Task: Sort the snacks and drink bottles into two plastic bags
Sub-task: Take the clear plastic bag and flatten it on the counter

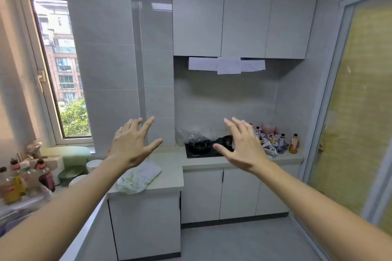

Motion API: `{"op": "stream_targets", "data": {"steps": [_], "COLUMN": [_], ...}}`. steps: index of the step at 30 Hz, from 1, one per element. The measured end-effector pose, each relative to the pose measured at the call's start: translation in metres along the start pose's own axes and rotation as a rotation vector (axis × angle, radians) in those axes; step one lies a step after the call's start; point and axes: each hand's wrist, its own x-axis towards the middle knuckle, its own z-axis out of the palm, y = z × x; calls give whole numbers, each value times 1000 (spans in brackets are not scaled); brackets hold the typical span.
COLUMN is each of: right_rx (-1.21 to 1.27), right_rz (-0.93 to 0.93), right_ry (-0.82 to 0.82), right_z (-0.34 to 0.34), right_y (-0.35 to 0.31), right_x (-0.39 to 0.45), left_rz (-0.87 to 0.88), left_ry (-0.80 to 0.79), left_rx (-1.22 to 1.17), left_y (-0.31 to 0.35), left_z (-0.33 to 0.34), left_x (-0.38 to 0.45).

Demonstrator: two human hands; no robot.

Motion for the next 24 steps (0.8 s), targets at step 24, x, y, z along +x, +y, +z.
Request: {"op": "stream_targets", "data": {"steps": [24], "right_rx": [-72], "right_rz": [109], "right_ry": [28], "right_z": [78], "right_y": [-39], "right_x": [-10], "left_rz": [178], "left_ry": [-15], "left_rx": [-187], "left_y": [-29], "left_z": [71], "left_x": [12]}}
